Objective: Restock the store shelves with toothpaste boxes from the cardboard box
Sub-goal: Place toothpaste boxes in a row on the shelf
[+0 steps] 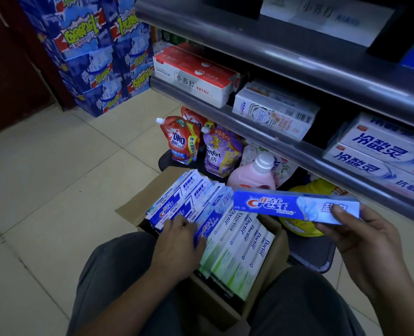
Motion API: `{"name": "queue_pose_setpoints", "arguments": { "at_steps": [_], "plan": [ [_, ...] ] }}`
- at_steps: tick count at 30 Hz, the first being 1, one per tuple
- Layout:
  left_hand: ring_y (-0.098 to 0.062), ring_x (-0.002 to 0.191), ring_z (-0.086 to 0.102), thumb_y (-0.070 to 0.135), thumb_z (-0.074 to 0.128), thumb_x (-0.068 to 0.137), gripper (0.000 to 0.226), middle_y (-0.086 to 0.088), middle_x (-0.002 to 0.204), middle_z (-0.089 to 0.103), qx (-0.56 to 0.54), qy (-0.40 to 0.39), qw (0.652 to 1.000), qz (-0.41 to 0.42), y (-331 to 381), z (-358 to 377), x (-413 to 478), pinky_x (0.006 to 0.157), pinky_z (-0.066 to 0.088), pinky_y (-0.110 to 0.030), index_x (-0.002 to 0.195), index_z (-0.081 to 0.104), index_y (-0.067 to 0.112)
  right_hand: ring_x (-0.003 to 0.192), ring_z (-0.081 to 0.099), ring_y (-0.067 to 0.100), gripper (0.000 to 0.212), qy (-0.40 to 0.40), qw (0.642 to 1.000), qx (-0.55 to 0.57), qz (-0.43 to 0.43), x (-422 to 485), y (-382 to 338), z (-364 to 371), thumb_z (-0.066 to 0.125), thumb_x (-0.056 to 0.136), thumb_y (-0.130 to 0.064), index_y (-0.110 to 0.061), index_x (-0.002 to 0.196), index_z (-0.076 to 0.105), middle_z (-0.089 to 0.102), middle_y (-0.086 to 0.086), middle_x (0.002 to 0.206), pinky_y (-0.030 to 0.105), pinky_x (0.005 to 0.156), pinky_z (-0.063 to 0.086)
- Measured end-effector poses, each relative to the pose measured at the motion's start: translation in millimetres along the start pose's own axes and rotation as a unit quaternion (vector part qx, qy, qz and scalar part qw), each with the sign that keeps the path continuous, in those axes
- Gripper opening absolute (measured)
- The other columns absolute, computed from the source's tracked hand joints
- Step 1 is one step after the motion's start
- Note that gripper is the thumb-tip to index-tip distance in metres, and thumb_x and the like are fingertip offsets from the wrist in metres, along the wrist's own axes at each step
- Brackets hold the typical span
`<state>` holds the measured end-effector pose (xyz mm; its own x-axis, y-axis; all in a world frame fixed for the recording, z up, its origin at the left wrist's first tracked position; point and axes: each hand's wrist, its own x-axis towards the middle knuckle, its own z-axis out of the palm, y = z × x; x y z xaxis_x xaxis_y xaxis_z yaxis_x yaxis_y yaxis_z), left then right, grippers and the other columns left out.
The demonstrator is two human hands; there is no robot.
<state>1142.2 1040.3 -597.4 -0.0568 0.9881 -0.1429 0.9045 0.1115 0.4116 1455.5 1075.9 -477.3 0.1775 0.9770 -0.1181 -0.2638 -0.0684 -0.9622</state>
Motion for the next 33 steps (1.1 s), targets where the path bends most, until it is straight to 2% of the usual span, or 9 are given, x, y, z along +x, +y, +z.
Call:
{"name": "queue_pose_setpoints", "arguments": {
  "at_steps": [7,12,15,19,22,24,27,31,33],
  "plan": [
    [-0.022,0.122,0.048,0.037,0.070,0.093,0.051,0.002,0.135,0.056,-0.048,0.042,0.998,-0.013,1,21,-9,0.103,0.045,-0.035,0.139,0.060,0.020,0.083,0.074,0.021,0.017,0.028,0.999,0.015,0.001,-3,-1,0,0.066,0.080,-0.008,-0.001,0.095,0.067,0.075,0.008,0.089,0.029,0.075,0.063],
    [-0.016,0.101,0.059,0.022,0.078,0.080,0.035,0.011,0.108,0.066,-0.137,0.070,0.986,-0.068,2,13,-7,0.081,0.051,-0.034,0.110,0.063,0.030,0.085,0.076,0.022,0.019,0.025,0.999,0.019,0.012,-4,0,6,0.067,0.078,-0.008,-0.002,0.096,0.066,0.077,0.009,0.091,0.028,0.074,0.063],
    [-0.012,0.095,0.065,0.014,0.082,0.076,0.037,0.015,0.102,0.068,-0.278,0.082,0.948,-0.129,-2,10,-4,0.081,0.054,-0.032,0.102,0.063,0.032,0.089,0.076,0.025,0.022,0.024,1.000,0.013,0.011,-5,-4,7,0.068,0.079,-0.008,-0.001,0.099,0.066,0.077,0.011,0.094,0.029,0.073,0.063],
    [-0.014,0.090,0.069,0.004,0.084,0.080,0.035,0.006,0.102,0.072,-0.456,0.127,0.870,-0.140,-4,-14,5,0.080,0.058,-0.033,0.102,0.069,0.027,0.089,0.076,0.026,0.022,0.034,0.999,0.012,0.009,-6,-14,6,0.069,0.077,-0.009,0.000,0.097,0.067,0.076,0.013,0.095,0.030,0.073,0.063],
    [-0.015,0.085,0.075,0.011,0.084,0.083,0.030,0.000,0.097,0.077,-0.542,0.172,0.815,-0.111,3,-53,16,0.069,0.059,-0.026,0.106,0.069,0.022,0.090,0.076,0.024,0.025,0.037,0.999,0.021,0.011,-5,-24,7,0.069,0.076,-0.010,-0.001,0.099,0.068,0.076,0.014,0.097,0.031,0.075,0.064],
    [-0.014,0.080,0.076,0.015,0.085,0.081,0.034,0.000,0.093,0.078,-0.565,0.190,0.800,-0.069,15,-84,21,0.062,0.058,-0.022,0.109,0.068,0.023,0.088,0.076,0.024,0.024,0.034,0.999,0.031,0.005,-4,-34,9,0.069,0.075,-0.009,-0.001,0.098,0.068,0.076,0.014,0.097,0.032,0.077,0.064],
    [-0.019,0.084,0.077,0.024,0.083,0.070,0.049,-0.007,0.099,0.079,-0.615,0.167,0.771,-0.002,37,-124,28,0.065,0.062,-0.028,0.115,0.064,0.025,0.084,0.076,0.023,0.018,0.026,0.998,0.049,-0.021,-4,-51,12,0.070,0.075,-0.009,-0.006,0.093,0.068,0.076,0.012,0.094,0.031,0.073,0.064],
    [-0.024,0.079,0.074,0.008,0.080,0.064,0.065,-0.016,0.094,0.077,-0.653,0.105,0.746,0.077,72,-161,47,0.068,0.063,-0.032,0.124,0.062,0.024,0.078,0.075,0.024,0.022,0.028,0.995,0.077,-0.062,-5,-78,11,0.070,0.075,-0.007,-0.004,0.096,0.066,0.075,0.016,0.095,0.029,0.066,0.063],
    [-0.021,0.072,0.071,0.002,0.079,0.061,0.070,-0.012,0.090,0.076,-0.634,0.083,0.761,0.110,93,-175,54,0.062,0.062,-0.033,0.126,0.062,0.023,0.077,0.075,0.026,0.021,0.031,0.993,0.081,-0.084,-5,-93,10,0.071,0.075,-0.006,-0.004,0.096,0.068,0.076,0.018,0.096,0.032,0.067,0.063]
  ]
}}
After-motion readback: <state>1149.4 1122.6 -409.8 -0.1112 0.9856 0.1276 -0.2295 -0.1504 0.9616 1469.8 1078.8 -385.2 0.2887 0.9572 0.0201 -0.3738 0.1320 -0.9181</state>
